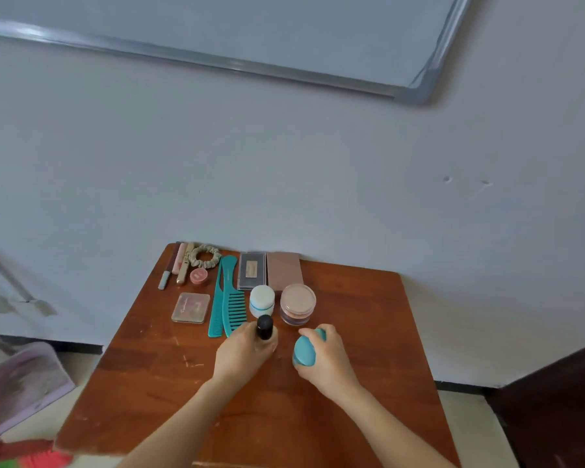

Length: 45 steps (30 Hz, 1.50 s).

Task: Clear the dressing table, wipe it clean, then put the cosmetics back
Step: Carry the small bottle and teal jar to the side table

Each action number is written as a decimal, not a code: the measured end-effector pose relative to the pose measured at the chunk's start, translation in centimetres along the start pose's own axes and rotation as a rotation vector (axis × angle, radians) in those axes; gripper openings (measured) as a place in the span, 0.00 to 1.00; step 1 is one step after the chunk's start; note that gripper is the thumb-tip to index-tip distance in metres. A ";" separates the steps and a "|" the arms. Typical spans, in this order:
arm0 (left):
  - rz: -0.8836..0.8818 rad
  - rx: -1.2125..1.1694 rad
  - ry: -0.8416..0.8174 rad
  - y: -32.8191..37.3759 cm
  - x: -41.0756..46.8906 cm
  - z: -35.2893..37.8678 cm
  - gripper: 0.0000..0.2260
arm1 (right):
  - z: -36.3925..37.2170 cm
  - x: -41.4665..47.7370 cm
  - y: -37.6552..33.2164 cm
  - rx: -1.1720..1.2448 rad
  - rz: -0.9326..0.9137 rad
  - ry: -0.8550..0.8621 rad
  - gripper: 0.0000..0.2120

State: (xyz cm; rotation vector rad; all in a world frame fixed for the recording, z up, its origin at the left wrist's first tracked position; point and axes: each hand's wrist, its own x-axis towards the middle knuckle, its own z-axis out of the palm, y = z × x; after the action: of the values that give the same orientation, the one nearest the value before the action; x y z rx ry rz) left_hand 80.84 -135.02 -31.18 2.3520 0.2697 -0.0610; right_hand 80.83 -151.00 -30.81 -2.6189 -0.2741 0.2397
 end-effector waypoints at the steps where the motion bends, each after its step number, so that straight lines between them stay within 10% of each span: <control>1: 0.015 0.008 -0.007 -0.1 1.0 -0.1 0.11 | 0.0 1.0 -0.2 -0.006 0.011 -0.002 0.28; 30: 0.137 0.187 -0.080 -3.1 -4.6 -0.4 0.19 | 0.6 -5.3 0.4 0.000 0.154 0.022 0.29; 45: 0.663 0.168 -0.577 3.3 -9.9 4.5 0.14 | 1.2 -24.0 1.4 0.082 0.816 0.388 0.30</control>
State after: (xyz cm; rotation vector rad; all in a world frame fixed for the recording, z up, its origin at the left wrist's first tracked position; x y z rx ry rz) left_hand 72.00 -142.19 -30.93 2.3518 -0.8140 -0.4400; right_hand 57.64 -157.27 -29.67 -2.4841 0.9227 0.0001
